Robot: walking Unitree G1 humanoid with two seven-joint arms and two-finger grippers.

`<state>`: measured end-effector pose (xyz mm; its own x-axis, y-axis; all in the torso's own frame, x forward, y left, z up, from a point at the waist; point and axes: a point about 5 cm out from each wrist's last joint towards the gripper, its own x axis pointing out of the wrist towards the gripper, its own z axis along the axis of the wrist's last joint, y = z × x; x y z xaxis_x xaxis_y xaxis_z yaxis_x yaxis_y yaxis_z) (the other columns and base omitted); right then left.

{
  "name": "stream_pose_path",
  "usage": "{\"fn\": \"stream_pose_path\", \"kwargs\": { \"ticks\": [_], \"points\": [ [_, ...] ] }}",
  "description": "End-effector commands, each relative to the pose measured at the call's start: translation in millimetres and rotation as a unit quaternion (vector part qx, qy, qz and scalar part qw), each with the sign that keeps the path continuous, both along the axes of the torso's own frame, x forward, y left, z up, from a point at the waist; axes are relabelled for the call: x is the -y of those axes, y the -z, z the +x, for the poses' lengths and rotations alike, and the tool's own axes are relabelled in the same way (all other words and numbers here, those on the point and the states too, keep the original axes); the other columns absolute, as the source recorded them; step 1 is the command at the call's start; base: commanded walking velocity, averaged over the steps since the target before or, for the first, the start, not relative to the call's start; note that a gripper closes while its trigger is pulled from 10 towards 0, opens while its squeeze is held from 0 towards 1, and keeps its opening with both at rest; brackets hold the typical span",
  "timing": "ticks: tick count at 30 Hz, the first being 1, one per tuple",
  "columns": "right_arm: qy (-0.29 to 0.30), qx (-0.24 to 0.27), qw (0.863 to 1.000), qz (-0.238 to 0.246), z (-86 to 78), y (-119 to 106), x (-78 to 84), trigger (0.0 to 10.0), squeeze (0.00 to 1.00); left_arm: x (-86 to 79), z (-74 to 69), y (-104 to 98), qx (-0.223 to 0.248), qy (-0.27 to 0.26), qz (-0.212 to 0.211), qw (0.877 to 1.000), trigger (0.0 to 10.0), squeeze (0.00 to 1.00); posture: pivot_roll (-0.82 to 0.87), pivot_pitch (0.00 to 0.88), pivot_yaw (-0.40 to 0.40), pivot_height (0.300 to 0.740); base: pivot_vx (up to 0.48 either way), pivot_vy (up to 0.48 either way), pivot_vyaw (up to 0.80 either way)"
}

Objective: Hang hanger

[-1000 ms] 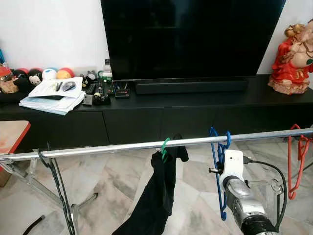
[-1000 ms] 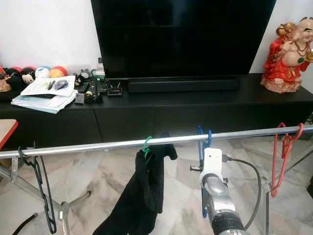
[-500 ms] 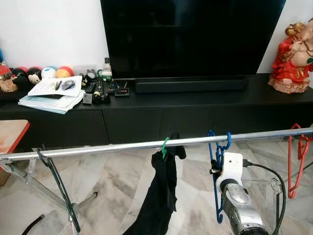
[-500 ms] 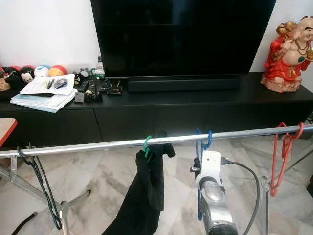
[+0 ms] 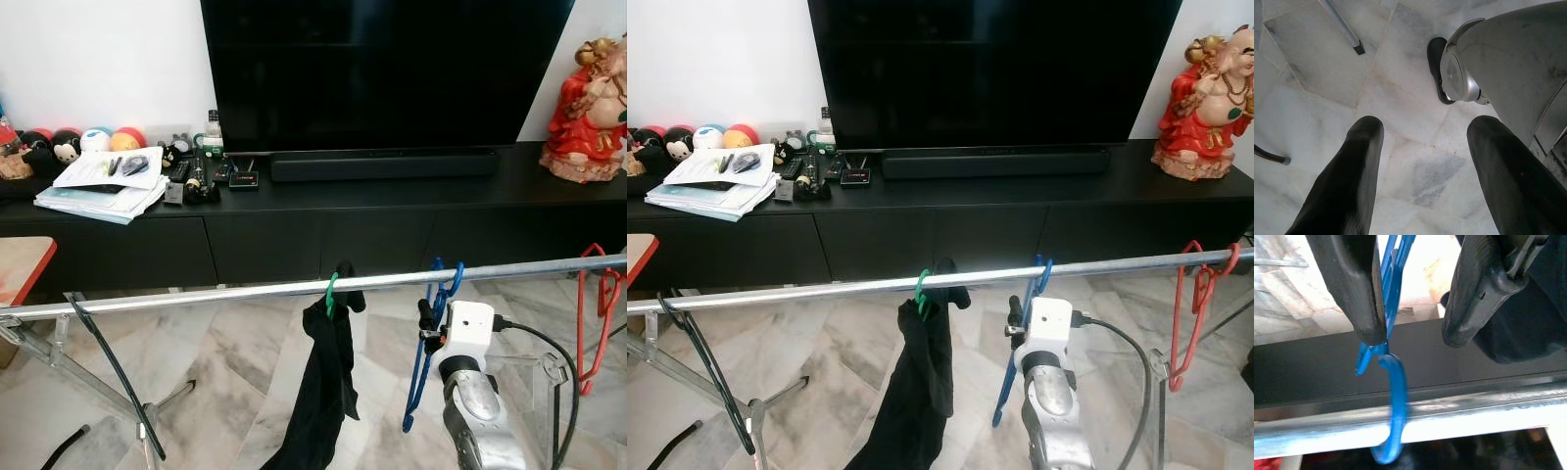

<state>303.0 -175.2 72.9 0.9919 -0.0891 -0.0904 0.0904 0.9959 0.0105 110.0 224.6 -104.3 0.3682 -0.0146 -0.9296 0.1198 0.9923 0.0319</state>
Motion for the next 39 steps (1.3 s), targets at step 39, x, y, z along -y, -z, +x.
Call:
{"fn": "stream_pose_path", "kwargs": {
  "ticks": [39],
  "points": [
    [0.05, 0.017, 0.999, 0.009, -48.2, 7.6, 8.5, 10.0, 0.0, 0.9, -4.1, 0.9, 0.006, 0.011, 0.004, 1.0, 10.0, 0.0, 0.08, 0.0, 0.004, 0.74, -0.128, 0.0, 0.0]
  ]
}}
